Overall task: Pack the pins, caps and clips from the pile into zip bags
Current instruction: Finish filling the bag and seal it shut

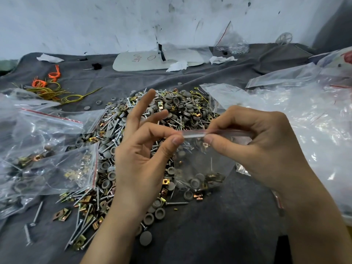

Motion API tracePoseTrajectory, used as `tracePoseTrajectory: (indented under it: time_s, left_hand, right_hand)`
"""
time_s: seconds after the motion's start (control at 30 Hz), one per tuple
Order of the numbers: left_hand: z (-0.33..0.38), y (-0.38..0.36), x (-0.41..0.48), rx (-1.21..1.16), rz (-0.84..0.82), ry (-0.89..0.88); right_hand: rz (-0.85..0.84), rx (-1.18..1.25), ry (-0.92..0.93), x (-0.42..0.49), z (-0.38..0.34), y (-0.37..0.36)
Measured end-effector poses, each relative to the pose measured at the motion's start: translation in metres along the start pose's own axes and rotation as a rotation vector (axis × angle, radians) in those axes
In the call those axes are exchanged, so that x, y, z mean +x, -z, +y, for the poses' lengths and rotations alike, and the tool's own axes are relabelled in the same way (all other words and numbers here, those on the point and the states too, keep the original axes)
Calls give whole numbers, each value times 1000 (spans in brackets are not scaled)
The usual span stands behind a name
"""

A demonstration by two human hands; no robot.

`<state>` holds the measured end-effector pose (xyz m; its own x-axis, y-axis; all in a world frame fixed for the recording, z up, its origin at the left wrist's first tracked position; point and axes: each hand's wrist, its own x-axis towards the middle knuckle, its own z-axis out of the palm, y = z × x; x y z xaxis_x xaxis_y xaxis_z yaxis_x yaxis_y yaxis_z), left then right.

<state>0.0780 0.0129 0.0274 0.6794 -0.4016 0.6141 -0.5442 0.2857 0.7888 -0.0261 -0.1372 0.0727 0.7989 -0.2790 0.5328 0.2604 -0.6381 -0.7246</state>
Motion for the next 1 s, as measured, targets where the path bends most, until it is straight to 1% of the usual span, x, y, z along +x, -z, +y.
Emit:
tracePoseTrajectory:
  time_s: [0.07,0.17,0.3,0.7,0.87,1.0]
  left_hand:
    - [1,1,0,36,-16,-22]
    - [1,-1,-1,105,-46,-89]
    - [1,-5,-1,150,-59,-118]
    - [0,-4,-1,164,-83,-191]
    - [0,-3,0,175,-91,-199]
    - [-1,-2,0,136,-106,-178]
  right_hand:
    - [-14,-105,21,1,-2,0]
    - [6,-318,137,1,-8,-4]
    - [13,-435,228,-1,-15,-8]
    - [29,-414,291,-1,-16,-11]
    - [-35,-384,251,-1,-13,-7]
    - [-63,-381,241,-1,-9,-2]
